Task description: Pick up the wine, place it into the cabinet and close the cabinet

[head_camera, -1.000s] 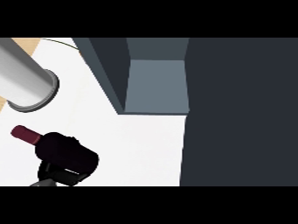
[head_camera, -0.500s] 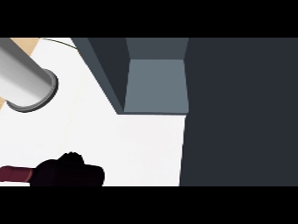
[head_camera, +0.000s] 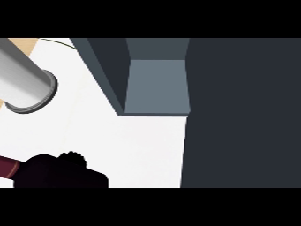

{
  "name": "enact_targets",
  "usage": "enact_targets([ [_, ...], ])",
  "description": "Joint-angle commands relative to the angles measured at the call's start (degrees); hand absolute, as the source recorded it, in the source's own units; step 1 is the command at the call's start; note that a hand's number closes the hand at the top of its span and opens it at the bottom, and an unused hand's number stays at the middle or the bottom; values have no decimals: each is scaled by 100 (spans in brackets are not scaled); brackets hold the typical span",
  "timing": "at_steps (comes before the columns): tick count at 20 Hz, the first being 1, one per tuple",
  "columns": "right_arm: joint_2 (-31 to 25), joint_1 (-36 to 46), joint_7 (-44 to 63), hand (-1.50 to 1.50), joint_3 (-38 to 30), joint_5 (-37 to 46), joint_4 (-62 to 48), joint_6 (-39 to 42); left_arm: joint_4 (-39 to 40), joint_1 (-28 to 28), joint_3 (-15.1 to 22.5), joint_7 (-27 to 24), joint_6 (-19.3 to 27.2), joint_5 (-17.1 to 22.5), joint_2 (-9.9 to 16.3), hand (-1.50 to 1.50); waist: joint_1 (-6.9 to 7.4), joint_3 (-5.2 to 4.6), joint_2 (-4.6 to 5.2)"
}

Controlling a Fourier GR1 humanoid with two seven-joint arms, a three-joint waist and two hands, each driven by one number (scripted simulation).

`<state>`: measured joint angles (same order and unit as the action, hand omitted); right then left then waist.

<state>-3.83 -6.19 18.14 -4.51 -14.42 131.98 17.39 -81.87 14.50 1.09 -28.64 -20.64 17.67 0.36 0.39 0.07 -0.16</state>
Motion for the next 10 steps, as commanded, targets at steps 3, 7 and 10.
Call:
enact_targets([
  [3, 51, -17, 445, -150, 248, -35, 385, -133, -1412, -76, 685, 1041, 1000, 399, -35, 150, -41, -6, 7],
  [7, 36, 94, 221, -150, 96, -7, 164, -69, -2036, -181, 881, 1406, 1484, 341, -35, 150, -33, -6, 9],
  [10, 83, 418, 111, -150, 187, 275, -270, -139, -1705, -624, 1356, 1127, 2314, 274, -35, 150, -30, -7, 15],
])
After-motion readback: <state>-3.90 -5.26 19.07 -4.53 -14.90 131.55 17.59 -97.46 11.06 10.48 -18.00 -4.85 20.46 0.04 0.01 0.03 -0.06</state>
